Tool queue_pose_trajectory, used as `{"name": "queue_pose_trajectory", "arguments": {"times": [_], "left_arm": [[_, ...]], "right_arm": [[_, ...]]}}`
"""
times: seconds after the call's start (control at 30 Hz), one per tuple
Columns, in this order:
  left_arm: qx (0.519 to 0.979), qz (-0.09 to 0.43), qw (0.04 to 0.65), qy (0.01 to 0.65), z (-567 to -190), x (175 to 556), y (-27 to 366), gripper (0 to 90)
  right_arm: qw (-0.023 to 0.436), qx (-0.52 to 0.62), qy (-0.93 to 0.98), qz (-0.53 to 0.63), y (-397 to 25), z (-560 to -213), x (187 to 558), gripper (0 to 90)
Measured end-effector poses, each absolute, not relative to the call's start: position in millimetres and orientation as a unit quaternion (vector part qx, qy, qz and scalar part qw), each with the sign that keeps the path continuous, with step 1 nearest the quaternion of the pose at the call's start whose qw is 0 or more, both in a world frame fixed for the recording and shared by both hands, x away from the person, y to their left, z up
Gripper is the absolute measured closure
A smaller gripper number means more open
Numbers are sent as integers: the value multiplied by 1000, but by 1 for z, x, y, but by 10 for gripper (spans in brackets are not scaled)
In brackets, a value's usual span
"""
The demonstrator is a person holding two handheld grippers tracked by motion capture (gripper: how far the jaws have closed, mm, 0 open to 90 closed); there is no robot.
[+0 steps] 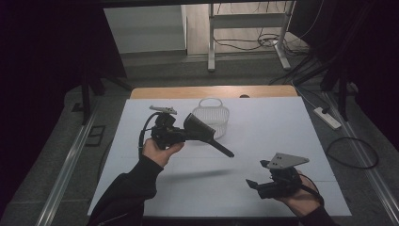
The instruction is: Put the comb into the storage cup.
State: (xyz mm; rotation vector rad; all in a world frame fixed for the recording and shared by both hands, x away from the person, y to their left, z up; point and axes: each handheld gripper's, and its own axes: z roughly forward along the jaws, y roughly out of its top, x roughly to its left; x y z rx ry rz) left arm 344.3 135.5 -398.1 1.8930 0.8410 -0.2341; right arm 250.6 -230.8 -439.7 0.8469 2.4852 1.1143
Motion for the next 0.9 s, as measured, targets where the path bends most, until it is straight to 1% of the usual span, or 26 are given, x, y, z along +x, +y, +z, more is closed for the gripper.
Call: {"name": "queue_pose_trajectory", "arguments": {"times": [0.17,0.37,0.7,0.9], "left_arm": [[784,-87,505,351,-392,348,139,831],[782,-76,507,355,-386,353,145,832],[779,-62,510,360,-375,359,151,831],[776,-55,514,361,-368,362,152,831]], "right_arm": [[142,309,862,376,-238,-440,250,92],[142,325,859,369,-249,-441,249,30],[151,339,858,356,-263,-442,244,12],[128,364,858,340,-274,-446,242,0]]}}
